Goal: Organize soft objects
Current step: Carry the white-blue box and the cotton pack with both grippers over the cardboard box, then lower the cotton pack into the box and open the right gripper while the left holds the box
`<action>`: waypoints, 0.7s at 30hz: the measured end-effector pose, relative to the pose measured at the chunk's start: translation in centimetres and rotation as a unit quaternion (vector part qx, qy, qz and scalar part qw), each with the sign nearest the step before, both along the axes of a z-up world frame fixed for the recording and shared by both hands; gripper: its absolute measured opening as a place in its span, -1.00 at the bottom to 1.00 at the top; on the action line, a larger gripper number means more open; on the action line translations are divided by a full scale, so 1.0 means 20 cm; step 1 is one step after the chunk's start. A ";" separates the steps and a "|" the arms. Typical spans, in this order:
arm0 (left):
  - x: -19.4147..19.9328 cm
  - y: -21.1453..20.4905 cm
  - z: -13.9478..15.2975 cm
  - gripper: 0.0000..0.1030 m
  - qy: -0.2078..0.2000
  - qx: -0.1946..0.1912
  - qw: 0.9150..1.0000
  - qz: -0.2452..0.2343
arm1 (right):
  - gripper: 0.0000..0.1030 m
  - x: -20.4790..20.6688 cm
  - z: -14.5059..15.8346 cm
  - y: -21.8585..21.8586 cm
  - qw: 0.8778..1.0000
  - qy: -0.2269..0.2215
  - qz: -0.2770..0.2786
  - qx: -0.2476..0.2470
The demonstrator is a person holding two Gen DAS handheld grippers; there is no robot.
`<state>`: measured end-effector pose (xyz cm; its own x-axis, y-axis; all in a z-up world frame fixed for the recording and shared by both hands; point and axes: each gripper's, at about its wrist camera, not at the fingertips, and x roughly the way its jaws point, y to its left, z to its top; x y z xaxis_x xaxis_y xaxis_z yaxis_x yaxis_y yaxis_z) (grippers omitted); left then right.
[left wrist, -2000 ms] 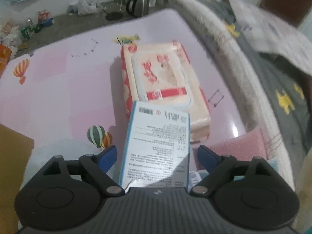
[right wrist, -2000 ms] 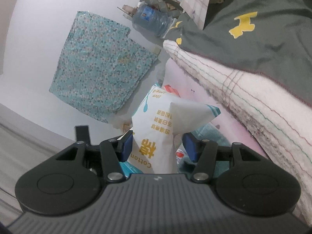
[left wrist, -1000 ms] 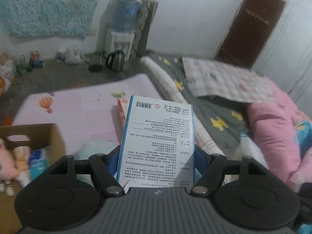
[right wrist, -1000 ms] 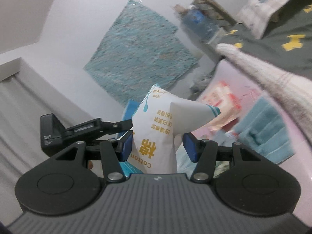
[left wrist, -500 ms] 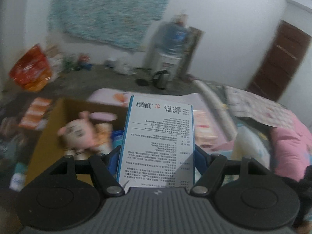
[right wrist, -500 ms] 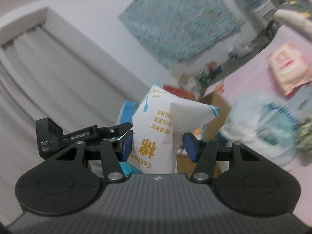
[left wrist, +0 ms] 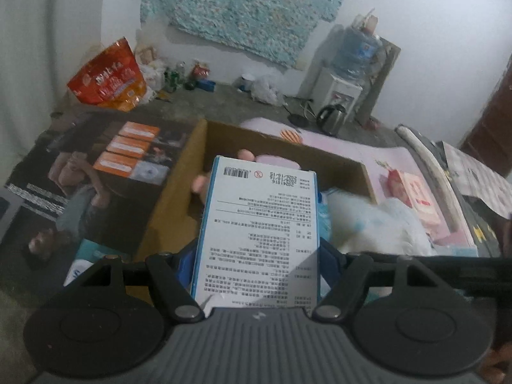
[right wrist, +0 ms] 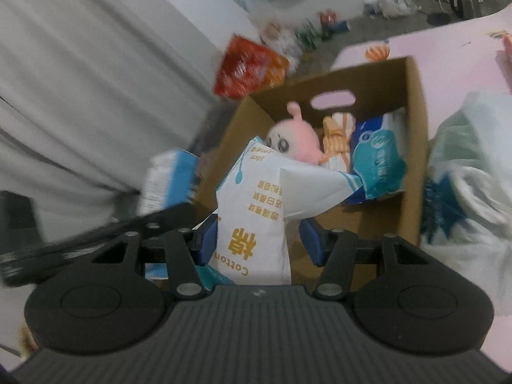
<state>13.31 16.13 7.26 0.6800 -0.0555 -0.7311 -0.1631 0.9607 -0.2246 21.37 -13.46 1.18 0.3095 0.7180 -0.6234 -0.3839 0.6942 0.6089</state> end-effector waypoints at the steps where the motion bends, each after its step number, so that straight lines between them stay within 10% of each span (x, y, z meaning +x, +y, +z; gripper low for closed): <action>1: 0.00 0.02 0.01 0.44 -0.005 0.007 1.000 0.004 | 0.04 0.03 -0.02 0.06 1.000 0.008 0.002 -0.012; 21: -0.09 0.51 -0.01 0.44 -0.019 -0.027 0.994 0.101 | 0.09 0.35 -0.52 0.74 0.991 0.087 0.056 -0.085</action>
<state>11.42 26.36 6.97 0.7080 0.0474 -0.7046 -0.3424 0.8957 -0.2838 28.35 1.32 -9.13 0.1102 0.6212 -0.7758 -0.3634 0.7517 0.5503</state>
